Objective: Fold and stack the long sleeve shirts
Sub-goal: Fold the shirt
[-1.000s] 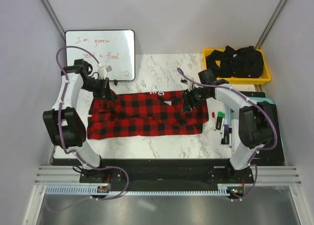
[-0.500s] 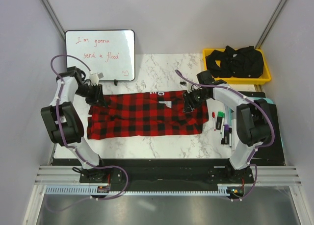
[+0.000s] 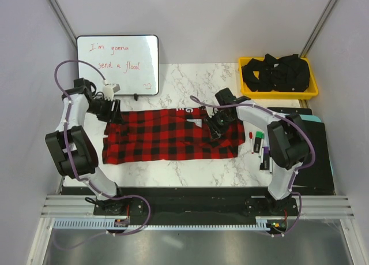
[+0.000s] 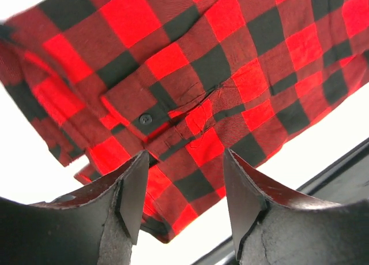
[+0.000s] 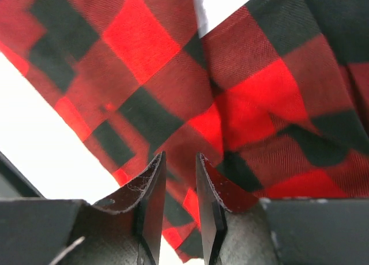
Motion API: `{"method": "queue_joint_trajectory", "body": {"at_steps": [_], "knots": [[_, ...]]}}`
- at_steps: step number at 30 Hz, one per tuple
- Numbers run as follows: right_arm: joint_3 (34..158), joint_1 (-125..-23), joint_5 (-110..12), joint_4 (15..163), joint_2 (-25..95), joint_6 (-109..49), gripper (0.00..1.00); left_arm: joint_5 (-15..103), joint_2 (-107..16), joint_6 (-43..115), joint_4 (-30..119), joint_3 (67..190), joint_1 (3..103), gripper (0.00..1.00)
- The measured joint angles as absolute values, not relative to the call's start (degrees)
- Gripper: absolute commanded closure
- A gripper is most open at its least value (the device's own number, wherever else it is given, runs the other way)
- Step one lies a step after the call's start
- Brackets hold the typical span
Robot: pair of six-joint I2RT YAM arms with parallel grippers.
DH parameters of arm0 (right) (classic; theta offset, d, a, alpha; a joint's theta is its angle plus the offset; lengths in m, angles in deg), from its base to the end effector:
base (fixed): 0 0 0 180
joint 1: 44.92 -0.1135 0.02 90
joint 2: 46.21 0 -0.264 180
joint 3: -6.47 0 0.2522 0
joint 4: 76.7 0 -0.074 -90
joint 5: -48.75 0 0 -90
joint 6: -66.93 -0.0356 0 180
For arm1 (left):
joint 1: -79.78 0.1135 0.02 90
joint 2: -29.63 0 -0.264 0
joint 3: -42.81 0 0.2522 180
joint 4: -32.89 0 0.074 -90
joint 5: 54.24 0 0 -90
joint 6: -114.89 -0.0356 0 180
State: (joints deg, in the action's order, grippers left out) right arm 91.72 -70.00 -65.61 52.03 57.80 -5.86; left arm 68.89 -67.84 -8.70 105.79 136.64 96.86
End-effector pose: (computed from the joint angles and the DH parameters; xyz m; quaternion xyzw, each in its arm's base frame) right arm 0.3190 0.1655 0.1885 -0.3814 0.8847 0.2189 0.1548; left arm 0.3213 0.0784 0.2583 0.1697 0.9372 -0.2078 0.2227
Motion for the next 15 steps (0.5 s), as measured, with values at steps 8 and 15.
{"method": "queue_joint_trajectory", "body": {"at_steps": [8, 15], "knots": [[105.7, -72.5, -58.4, 47.7, 71.8, -3.7, 0.69, 66.7, -67.4, -16.6, 102.7, 131.7, 95.6, 0.43], [126.0, -73.4, -51.6, 42.7, 83.9, 1.4, 0.69, 65.8, -66.0, -22.0, 100.4, 128.3, 95.3, 0.43]]}}
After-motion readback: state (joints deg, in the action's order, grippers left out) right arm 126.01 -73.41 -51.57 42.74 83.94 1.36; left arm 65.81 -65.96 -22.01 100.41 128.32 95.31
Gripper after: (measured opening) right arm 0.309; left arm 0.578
